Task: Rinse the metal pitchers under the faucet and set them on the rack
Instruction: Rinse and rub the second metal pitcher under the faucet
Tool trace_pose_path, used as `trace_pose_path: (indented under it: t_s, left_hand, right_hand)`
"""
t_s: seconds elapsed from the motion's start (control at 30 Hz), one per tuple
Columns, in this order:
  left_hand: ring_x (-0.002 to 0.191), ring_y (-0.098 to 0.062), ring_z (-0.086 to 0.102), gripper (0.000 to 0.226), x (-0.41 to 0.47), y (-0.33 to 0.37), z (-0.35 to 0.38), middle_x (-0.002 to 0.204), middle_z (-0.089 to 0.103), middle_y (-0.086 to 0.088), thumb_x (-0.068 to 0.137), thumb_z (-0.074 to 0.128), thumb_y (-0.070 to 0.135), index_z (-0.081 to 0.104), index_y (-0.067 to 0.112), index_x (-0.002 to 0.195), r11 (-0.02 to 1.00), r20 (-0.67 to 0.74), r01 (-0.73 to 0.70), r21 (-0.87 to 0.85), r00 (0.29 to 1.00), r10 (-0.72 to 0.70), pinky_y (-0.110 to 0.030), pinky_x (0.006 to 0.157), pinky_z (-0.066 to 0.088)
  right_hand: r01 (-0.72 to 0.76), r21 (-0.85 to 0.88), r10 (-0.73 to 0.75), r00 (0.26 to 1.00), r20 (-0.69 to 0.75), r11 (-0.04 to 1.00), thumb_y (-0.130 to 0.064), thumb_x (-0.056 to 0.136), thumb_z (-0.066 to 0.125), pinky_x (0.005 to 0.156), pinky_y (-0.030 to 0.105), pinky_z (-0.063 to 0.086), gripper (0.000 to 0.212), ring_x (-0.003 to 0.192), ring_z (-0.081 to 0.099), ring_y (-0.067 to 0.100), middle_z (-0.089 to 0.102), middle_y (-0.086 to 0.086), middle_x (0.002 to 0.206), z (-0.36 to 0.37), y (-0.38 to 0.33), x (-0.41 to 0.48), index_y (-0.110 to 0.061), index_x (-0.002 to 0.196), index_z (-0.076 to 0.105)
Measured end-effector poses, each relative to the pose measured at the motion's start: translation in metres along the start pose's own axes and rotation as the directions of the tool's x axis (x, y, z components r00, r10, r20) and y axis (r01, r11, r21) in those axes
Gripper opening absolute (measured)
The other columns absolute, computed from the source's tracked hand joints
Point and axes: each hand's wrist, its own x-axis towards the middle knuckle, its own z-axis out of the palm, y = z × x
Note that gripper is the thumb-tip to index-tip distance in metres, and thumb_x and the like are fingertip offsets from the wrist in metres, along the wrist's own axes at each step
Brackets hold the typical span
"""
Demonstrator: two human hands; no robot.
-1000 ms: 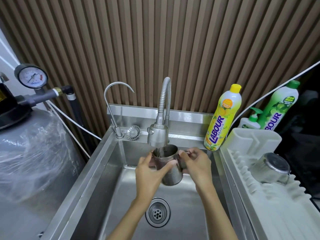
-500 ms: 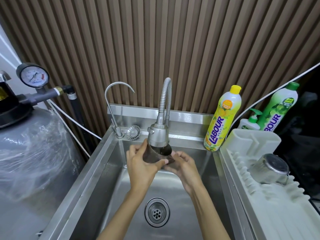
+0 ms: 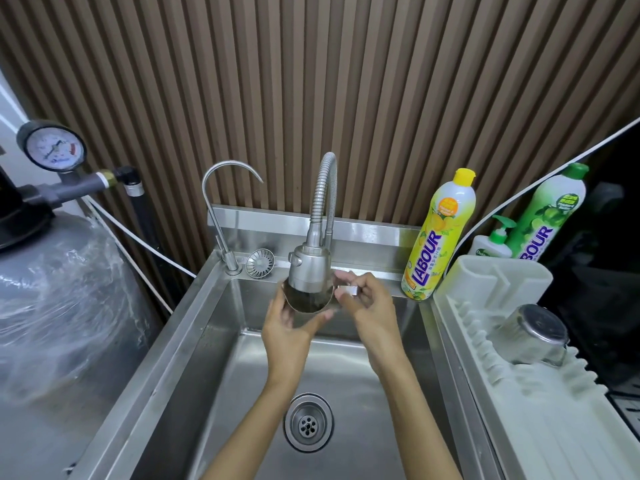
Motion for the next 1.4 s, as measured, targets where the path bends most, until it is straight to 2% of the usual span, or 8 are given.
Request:
trace_pose_path:
  t_s: [0.2, 0.33, 0.53, 0.67, 0.9, 1.07, 1.2, 1.4]
  left_hand:
    - [0.107, -0.006, 0.046, 0.089, 0.007, 0.021, -0.021, 0.112, 0.051, 0.011, 0.051, 0.089, 0.026, 0.045, 0.035, 0.129, 0.836, 0.04, -0.191, 0.515, 0.979, 0.199, -0.02, 0.093, 0.037]
    - [0.085, -0.015, 0.057, 0.084, 0.007, 0.023, -0.029, 0.085, 0.056, 0.004, 0.043, 0.064, 0.079, 0.067, 0.023, 0.106, 0.685, 0.01, -0.061, 0.726, 0.997, 0.078, -0.031, 0.078, 0.048]
    - [0.056, 0.01, 0.057, 0.032, 0.0, 0.009, -0.022, 0.067, 0.069, 0.007, 0.068, 0.076, 0.044, 0.072, 0.014, 0.077, 0.85, 0.06, 0.112, 0.515, 0.984, -0.166, -0.003, 0.059, 0.042]
    - [0.086, -0.001, 0.069, 0.027, 0.001, -0.004, -0.018, 0.085, 0.076, 0.006, 0.066, 0.08, 0.038, 0.072, 0.026, 0.089, 0.938, 0.219, 0.158, 0.309, 0.948, -0.232, -0.018, 0.08, 0.048]
    - [0.118, -0.015, 0.058, 0.082, 0.007, -0.009, -0.012, 0.123, 0.064, -0.003, 0.055, 0.086, 0.01, 0.052, 0.013, 0.129, 0.996, 0.098, 0.015, 0.093, 0.995, -0.024, -0.029, 0.103, 0.043]
    - [0.096, -0.002, 0.055, 0.087, 0.009, 0.008, -0.02, 0.096, 0.05, 0.011, 0.044, 0.084, 0.049, 0.061, 0.018, 0.121, 0.894, 0.009, -0.138, 0.427, 0.989, 0.148, -0.01, 0.085, 0.04]
    - [0.077, -0.01, 0.057, 0.083, 0.009, 0.008, -0.026, 0.08, 0.052, 0.006, 0.042, 0.066, 0.075, 0.069, 0.021, 0.104, 0.784, -0.027, -0.043, 0.62, 0.997, 0.076, -0.019, 0.071, 0.042]
    - [0.075, 0.004, 0.065, 0.032, 0.005, -0.005, -0.022, 0.09, 0.073, -0.002, 0.059, 0.084, 0.034, 0.067, 0.027, 0.086, 0.893, 0.056, 0.101, 0.439, 0.989, -0.139, -0.003, 0.066, 0.045]
  right_hand:
    - [-0.348, 0.512, 0.255, 0.935, 0.245, 0.786, -0.008, 0.084, 0.059, 0.079, 0.041, 0.058, 0.017, 0.078, 0.067, 0.024, 0.067, 0.012, 0.082, 0.008, 0.04, -0.001, -0.006, 0.071, 0.048]
    - [-0.398, 0.229, 0.381, 0.917, 0.119, 0.888, -0.019, 0.084, 0.067, 0.057, 0.039, 0.06, 0.018, 0.067, 0.071, 0.02, 0.07, 0.012, 0.077, 0.002, 0.028, -0.005, -0.003, 0.08, 0.058]
    - [-0.24, -0.496, 0.199, 0.971, -0.134, 0.835, -0.033, 0.078, 0.071, 0.07, 0.045, 0.056, 0.029, 0.063, 0.069, 0.031, 0.07, 0.011, 0.073, -0.009, -0.017, -0.007, -0.011, 0.065, 0.057]
    - [-0.041, -0.7, -0.064, 0.99, -0.123, 0.712, -0.027, 0.082, 0.066, 0.078, 0.035, 0.049, 0.022, 0.083, 0.063, 0.029, 0.07, 0.008, 0.083, -0.006, -0.026, -0.011, -0.016, 0.068, 0.053]
    - [-0.037, -0.124, 0.029, 0.998, -0.063, 0.992, 0.0, 0.082, 0.063, 0.075, 0.005, 0.047, 0.021, 0.085, 0.064, -0.004, 0.069, -0.009, 0.094, -0.003, 0.003, 0.0, -0.004, 0.069, 0.047]
    - [-0.328, 0.193, 0.324, 0.945, 0.055, 0.925, -0.011, 0.086, 0.063, 0.071, 0.032, 0.06, 0.013, 0.081, 0.065, 0.023, 0.065, 0.013, 0.082, 0.0, 0.029, 0.001, -0.001, 0.083, 0.055]
    - [-0.374, 0.048, 0.376, 0.926, -0.03, 0.926, -0.02, 0.085, 0.066, 0.05, 0.029, 0.057, 0.019, 0.073, 0.069, 0.021, 0.069, 0.016, 0.08, 0.001, 0.025, -0.005, -0.004, 0.079, 0.057]
    - [-0.126, -0.608, 0.028, 0.985, -0.169, 0.784, -0.032, 0.08, 0.066, 0.082, 0.041, 0.048, 0.026, 0.082, 0.062, 0.028, 0.06, 0.001, 0.069, -0.003, -0.01, -0.005, -0.016, 0.065, 0.052]
